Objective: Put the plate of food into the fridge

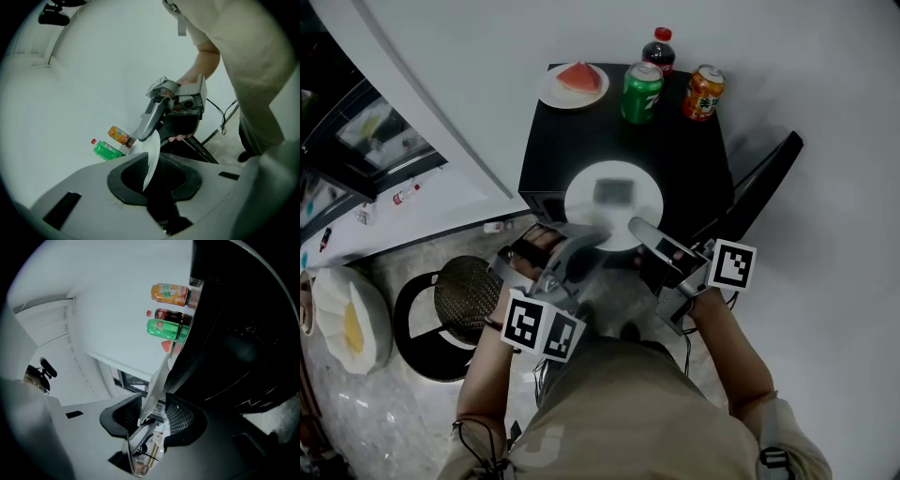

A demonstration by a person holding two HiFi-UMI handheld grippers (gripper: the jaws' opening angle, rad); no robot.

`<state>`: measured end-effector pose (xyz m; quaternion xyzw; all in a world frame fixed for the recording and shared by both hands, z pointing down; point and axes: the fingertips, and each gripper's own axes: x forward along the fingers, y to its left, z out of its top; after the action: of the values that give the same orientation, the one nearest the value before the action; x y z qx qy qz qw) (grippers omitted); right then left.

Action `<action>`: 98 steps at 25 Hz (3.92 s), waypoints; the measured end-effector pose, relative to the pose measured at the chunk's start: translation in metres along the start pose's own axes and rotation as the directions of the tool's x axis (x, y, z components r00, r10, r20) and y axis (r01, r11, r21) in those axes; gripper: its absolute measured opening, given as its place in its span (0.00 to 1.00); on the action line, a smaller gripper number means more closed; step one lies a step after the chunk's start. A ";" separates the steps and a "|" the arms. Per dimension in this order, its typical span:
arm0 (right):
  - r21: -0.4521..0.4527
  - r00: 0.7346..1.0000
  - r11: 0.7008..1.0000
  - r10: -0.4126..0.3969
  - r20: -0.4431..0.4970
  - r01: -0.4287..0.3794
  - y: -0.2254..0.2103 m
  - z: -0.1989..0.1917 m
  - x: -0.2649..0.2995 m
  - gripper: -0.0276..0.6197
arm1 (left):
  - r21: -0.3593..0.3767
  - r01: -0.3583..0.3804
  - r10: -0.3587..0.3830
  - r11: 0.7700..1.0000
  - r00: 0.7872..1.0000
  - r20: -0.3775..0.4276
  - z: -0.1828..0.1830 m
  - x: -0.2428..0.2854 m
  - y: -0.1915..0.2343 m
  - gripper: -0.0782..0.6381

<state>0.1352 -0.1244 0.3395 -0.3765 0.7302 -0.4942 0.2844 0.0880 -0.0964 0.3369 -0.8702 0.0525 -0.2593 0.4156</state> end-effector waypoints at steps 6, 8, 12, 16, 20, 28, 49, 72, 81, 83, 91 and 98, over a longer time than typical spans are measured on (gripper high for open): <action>0.062 0.999 0.998 -0.021 0.027 0.019 0.000 -0.010 0.001 0.20 | 0.007 0.025 -0.026 1.000 1.000 0.009 -0.001 -0.004 -0.008 0.20; 0.107 0.999 0.994 -0.029 0.044 0.024 -0.001 -0.014 -0.001 0.18 | 0.001 0.028 -0.028 1.000 0.999 0.017 0.000 -0.007 -0.011 0.20; 0.150 0.997 0.988 -0.042 0.068 0.031 0.000 -0.019 -0.006 0.15 | 0.000 0.040 -0.040 0.999 0.999 0.024 0.002 -0.009 -0.017 0.21; 0.177 0.996 0.984 -0.046 0.074 0.032 0.000 -0.022 -0.008 0.15 | -0.004 0.036 -0.036 0.999 0.999 0.027 0.003 -0.013 -0.019 0.21; 0.214 0.996 0.977 -0.039 0.080 0.021 0.000 -0.026 -0.009 0.14 | -0.007 0.032 -0.032 0.999 0.999 0.023 0.004 -0.016 -0.021 0.21; 0.253 0.995 0.967 -0.024 0.101 -0.002 0.007 -0.031 -0.011 0.12 | -0.027 0.008 -0.007 1.000 1.000 0.025 0.008 -0.024 -0.020 0.22; 0.294 0.986 0.955 -0.086 0.141 0.042 -0.008 -0.032 -0.035 0.10 | -0.353 -0.071 0.066 0.933 0.998 -0.024 -0.022 -0.044 -0.012 0.38; 0.291 0.996 0.956 -0.056 0.070 0.033 -0.019 -0.070 -0.050 0.10 | -0.903 0.345 0.091 0.258 0.921 0.378 -0.038 -0.057 -0.034 0.38; 0.264 0.994 0.962 -0.087 0.066 0.067 -0.031 -0.083 -0.053 0.11 | -0.895 0.440 0.057 0.074 0.894 0.444 -0.036 -0.039 -0.064 0.38; 0.266 0.994 0.962 -0.088 0.065 0.068 -0.033 -0.086 -0.053 0.10 | -0.892 0.449 0.062 0.054 0.890 0.452 -0.036 -0.038 -0.066 0.38; 0.271 0.994 0.958 -0.106 0.040 0.091 -0.043 -0.100 -0.051 0.11 | -0.888 0.460 0.015 0.008 0.888 0.460 -0.040 -0.033 -0.082 0.38; 0.249 0.991 0.961 -0.128 0.030 0.116 -0.050 -0.104 -0.046 0.10 | -0.898 0.439 -0.014 -0.014 0.898 0.439 -0.048 -0.030 -0.090 0.37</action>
<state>0.0927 -0.0446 0.4244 -0.3937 0.6317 -0.5891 0.3147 0.0270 -0.0624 0.4167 -0.9325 0.0079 -0.0768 -0.3528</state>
